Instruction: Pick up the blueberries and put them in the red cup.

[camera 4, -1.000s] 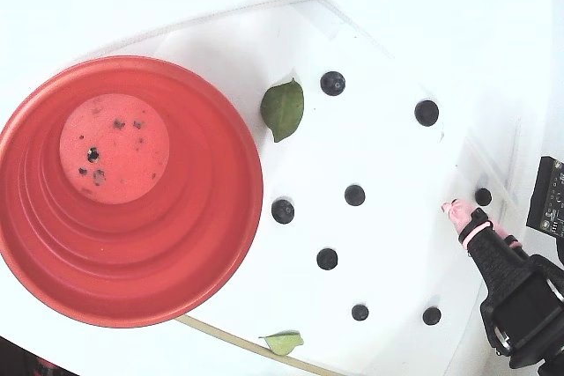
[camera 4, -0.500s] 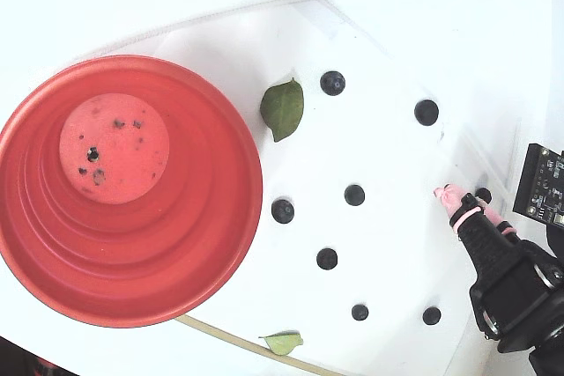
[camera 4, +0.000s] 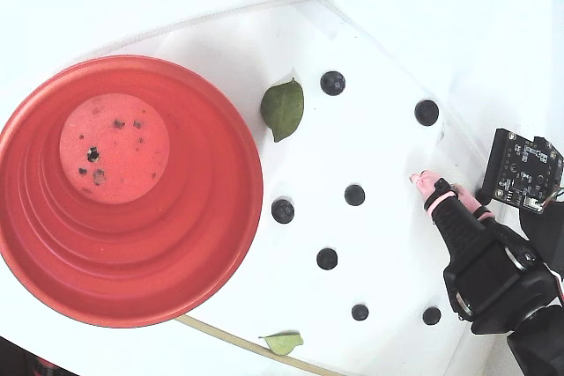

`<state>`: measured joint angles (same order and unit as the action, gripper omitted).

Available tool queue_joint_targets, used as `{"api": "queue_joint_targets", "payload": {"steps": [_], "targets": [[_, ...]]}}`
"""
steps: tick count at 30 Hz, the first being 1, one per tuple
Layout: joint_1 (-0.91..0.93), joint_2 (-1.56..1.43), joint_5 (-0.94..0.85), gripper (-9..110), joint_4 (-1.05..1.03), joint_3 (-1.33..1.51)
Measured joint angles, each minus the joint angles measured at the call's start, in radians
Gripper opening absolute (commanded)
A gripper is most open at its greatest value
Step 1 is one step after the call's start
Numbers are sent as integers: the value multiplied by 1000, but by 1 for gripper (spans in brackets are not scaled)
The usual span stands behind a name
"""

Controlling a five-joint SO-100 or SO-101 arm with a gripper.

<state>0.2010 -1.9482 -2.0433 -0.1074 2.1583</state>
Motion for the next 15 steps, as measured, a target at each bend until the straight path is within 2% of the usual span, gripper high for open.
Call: {"api": "queue_joint_targets", "payload": {"steps": [15], "targets": [[-5,101,-25,17,95,-52]]}}
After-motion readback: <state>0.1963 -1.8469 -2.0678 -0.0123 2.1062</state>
